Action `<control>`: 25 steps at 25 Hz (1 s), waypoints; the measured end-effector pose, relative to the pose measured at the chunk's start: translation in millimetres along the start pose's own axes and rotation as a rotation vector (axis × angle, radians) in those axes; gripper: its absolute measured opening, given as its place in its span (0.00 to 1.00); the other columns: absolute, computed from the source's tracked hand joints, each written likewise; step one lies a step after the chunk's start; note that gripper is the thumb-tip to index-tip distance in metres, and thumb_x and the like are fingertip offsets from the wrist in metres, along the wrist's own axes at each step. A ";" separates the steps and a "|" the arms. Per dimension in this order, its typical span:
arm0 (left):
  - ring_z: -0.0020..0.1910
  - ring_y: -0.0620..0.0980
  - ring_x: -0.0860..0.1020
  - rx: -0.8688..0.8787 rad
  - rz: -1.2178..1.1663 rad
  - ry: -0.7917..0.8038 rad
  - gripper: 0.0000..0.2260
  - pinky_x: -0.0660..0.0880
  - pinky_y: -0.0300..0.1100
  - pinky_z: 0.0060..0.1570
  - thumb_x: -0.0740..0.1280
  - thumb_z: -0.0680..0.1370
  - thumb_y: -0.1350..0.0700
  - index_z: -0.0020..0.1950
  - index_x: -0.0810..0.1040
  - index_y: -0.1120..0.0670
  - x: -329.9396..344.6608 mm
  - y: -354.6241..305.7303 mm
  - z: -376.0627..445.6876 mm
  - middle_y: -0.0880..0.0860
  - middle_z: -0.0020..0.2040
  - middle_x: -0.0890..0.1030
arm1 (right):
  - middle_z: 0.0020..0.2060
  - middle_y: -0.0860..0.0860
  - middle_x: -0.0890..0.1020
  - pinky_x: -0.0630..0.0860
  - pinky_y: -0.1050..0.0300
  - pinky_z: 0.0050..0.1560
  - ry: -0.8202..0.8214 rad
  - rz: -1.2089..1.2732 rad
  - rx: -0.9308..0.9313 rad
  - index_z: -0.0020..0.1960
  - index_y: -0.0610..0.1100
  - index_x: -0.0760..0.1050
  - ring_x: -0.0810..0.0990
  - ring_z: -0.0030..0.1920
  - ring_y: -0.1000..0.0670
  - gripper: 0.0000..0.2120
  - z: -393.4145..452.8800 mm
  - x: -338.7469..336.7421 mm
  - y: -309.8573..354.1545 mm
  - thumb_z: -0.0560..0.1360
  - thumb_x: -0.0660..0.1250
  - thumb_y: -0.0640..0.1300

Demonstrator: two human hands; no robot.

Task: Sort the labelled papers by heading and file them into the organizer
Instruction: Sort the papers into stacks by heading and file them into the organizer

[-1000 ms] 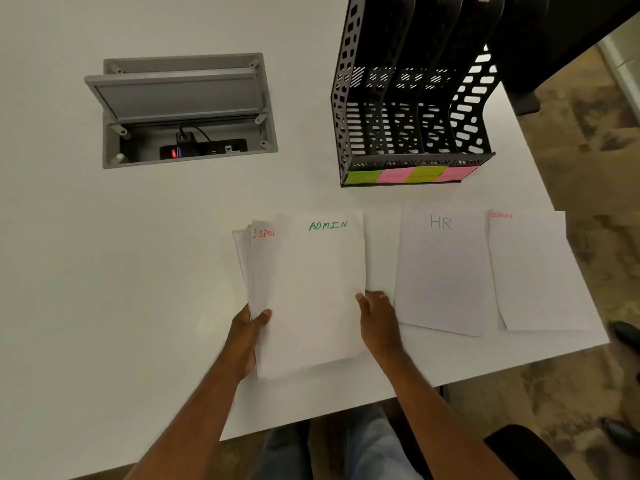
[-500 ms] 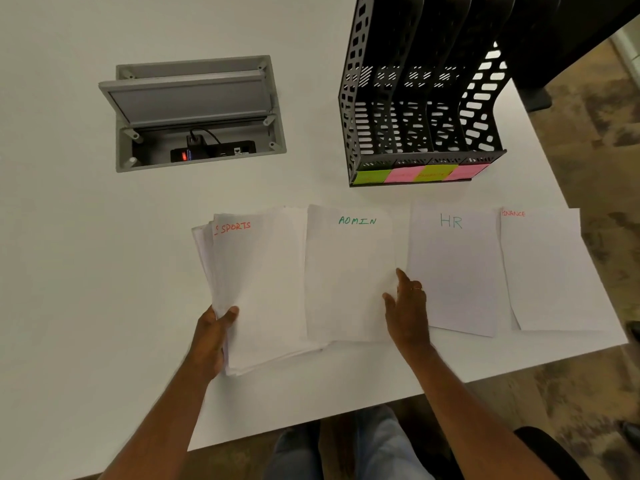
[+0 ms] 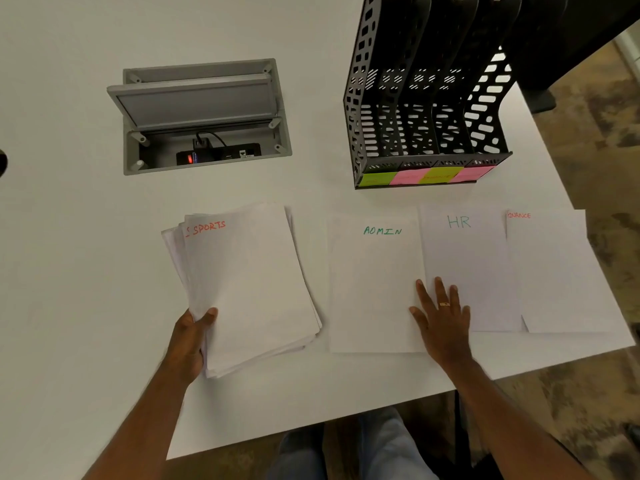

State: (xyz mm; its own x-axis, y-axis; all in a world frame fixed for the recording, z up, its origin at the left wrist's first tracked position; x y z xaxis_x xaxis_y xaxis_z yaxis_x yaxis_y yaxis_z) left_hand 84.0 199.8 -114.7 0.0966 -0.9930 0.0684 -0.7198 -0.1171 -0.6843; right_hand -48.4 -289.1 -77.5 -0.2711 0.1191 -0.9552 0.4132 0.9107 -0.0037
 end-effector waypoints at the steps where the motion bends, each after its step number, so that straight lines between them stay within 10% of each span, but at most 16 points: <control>1: 0.55 0.56 0.82 -0.008 0.002 0.005 0.16 0.78 0.51 0.59 0.63 0.82 0.63 0.70 0.73 0.58 0.6 -0.3 -1.5 0.58 0.60 0.82 | 0.78 0.40 0.61 0.67 0.25 0.63 0.005 -0.001 -0.008 0.79 0.50 0.60 0.59 0.76 0.32 0.31 0.2 -0.4 -3.3 0.80 0.46 0.62; 7: 0.46 0.49 0.87 -0.106 -0.052 0.100 0.11 0.83 0.42 0.40 0.64 0.82 0.63 0.60 0.80 0.52 17.2 9.4 -15.4 0.52 0.51 0.88 | 0.76 0.37 0.64 0.66 0.30 0.68 -0.111 0.102 0.024 0.77 0.47 0.65 0.63 0.74 0.33 0.26 1.8 -26.9 12.9 0.83 0.52 0.56; 10: 0.50 0.52 0.86 -0.160 -0.095 0.160 0.12 0.84 0.45 0.44 0.65 0.81 0.63 0.63 0.79 0.53 25.3 20.9 -19.3 0.54 0.55 0.87 | 0.67 0.41 0.75 0.70 0.44 0.68 -0.231 0.547 -0.026 0.70 0.44 0.73 0.73 0.68 0.40 0.19 -7.3 -55.0 77.7 0.82 0.61 0.48; 15: 0.50 0.52 0.86 -0.181 -0.097 0.180 0.13 0.84 0.45 0.44 0.67 0.80 0.60 0.64 0.79 0.52 39.9 44.6 -21.0 0.54 0.56 0.87 | 0.53 0.57 0.82 0.76 0.69 0.45 0.504 1.191 0.241 0.64 0.56 0.68 0.82 0.50 0.58 0.26 -31.3 -12.3 183.7 0.71 0.74 0.59; 25: 0.54 0.53 0.85 -0.124 -0.110 0.248 0.15 0.83 0.44 0.45 0.69 0.78 0.57 0.65 0.79 0.50 100.6 37.5 -29.9 0.53 0.58 0.86 | 0.43 0.64 0.81 0.71 0.78 0.41 0.031 1.034 0.206 0.51 0.50 0.79 0.79 0.43 0.70 0.07 -18.8 -38.5 109.8 0.79 0.68 0.53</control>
State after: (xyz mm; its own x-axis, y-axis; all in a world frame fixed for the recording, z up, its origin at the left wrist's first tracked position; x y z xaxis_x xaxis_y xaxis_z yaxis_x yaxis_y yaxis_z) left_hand 46.2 95.0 -111.8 0.0189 -0.9461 0.3233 -0.7940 -0.2107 -0.5702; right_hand -9.0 -186.3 -35.5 0.2764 0.8118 -0.5144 0.5952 0.2757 0.7548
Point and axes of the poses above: each hand's wrist, its own z-axis towards the middle knuckle, its own x-axis out of the palm, y = z × x, the point moved 9 cm from there along z, towards the middle knuckle
